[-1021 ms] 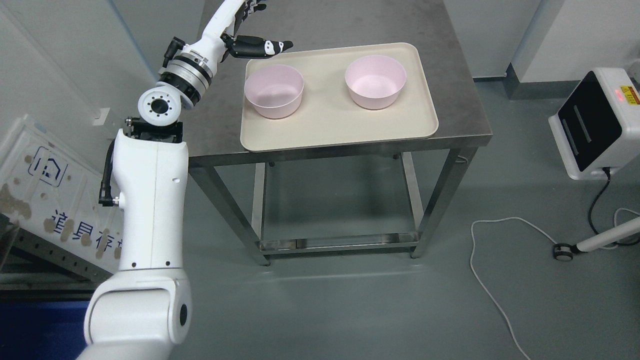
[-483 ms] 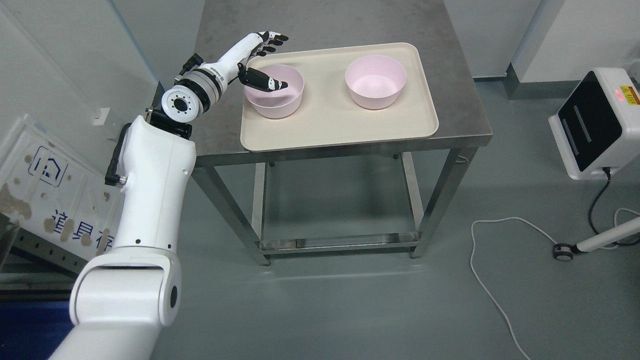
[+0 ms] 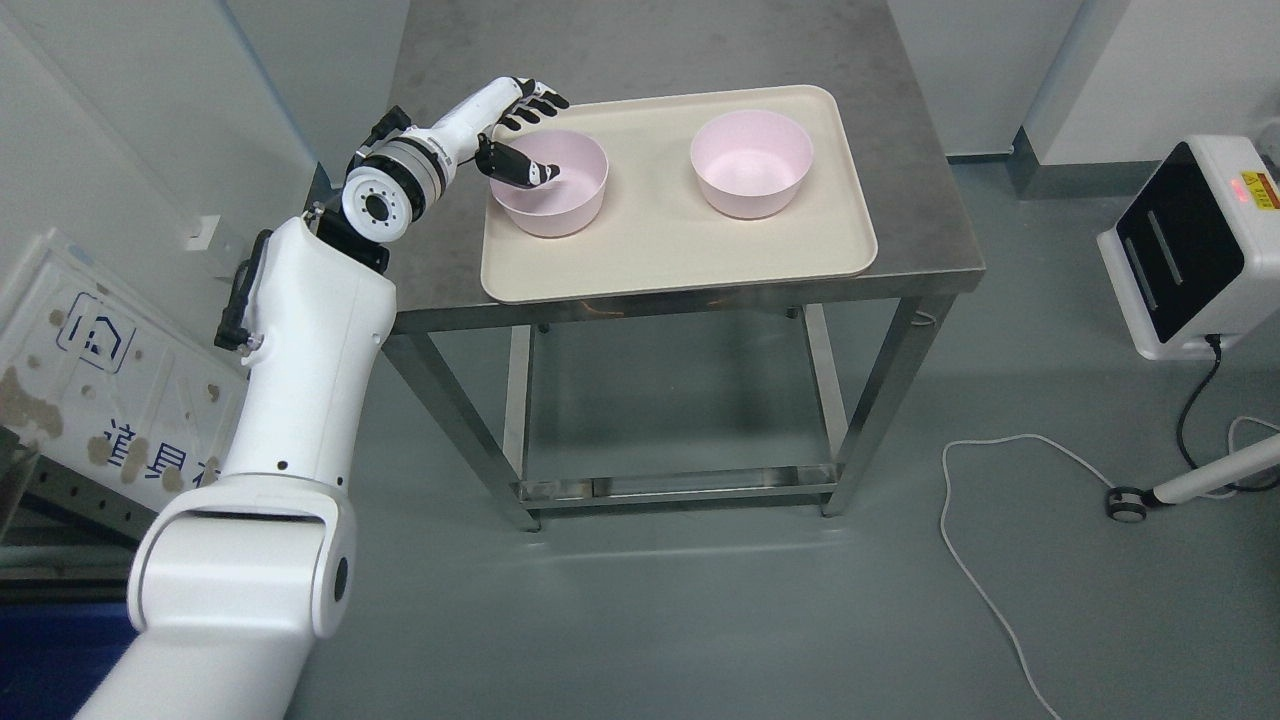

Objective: Stack pink IKEA bowls on left shelf middle
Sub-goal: 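Grip the rim of the nearer pink bowl with the left hand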

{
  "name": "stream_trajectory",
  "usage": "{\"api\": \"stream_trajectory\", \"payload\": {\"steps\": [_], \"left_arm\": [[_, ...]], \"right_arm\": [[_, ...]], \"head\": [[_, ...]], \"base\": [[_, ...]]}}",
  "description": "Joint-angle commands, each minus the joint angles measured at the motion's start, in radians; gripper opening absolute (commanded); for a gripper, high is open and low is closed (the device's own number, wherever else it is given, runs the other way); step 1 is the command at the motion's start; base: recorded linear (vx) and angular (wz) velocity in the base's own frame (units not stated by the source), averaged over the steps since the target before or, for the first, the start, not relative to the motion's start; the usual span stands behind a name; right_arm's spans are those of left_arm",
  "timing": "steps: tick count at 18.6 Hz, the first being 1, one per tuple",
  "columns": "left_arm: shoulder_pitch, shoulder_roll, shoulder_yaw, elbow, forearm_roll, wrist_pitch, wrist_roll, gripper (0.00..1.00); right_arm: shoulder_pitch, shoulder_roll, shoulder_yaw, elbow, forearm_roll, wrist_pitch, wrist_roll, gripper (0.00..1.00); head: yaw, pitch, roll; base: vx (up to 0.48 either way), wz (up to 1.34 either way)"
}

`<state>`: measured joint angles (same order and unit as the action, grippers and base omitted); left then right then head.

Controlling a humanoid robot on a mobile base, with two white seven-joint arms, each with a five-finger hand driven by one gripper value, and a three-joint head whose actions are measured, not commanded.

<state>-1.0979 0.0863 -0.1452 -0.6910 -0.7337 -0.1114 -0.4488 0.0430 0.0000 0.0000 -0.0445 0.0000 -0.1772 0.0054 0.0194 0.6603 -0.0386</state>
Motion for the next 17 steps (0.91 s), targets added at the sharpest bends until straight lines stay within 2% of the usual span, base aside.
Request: {"api": "stream_trajectory", "payload": {"steps": [1, 5, 9, 14, 17], "left_arm": [[-0.022, 0.000, -0.185, 0.039, -0.026, 0.003, 0.004, 0.53], [-0.022, -0.013, -0.189, 0.036, -0.035, 0.001, 0.005, 0.36], [-0.023, -0.026, -0.212, 0.036, -0.035, -0.007, 0.006, 0.23], [-0.023, -0.051, -0.186, 0.034, -0.033, -0.046, 0.010, 0.03], [-0.023, -0.069, -0.108, 0.033, -0.032, -0.070, 0.010, 0.00]], "right_arm": [[0.000, -0.017, -0.011, 0.000, 0.008, 0.001, -0.001, 1.00], [0.000, -0.017, -0.011, 0.000, 0.008, 0.001, -0.001, 1.00], [0.000, -0.017, -0.011, 0.000, 0.008, 0.001, -0.001, 1.00], [0.000, -0.017, -0.011, 0.000, 0.008, 0.001, -0.001, 1.00], [0.000, -0.017, -0.011, -0.001, 0.008, 0.001, -0.001, 1.00]], "head": [[0.0000, 0.000, 0.000], [0.0000, 0.000, 0.000], [0.0000, 0.000, 0.000], [0.0000, 0.000, 0.000], [0.0000, 0.000, 0.000]], "base": [[0.000, 0.00], [0.000, 0.00], [0.000, 0.00], [0.000, 0.00], [0.000, 0.00]]}}
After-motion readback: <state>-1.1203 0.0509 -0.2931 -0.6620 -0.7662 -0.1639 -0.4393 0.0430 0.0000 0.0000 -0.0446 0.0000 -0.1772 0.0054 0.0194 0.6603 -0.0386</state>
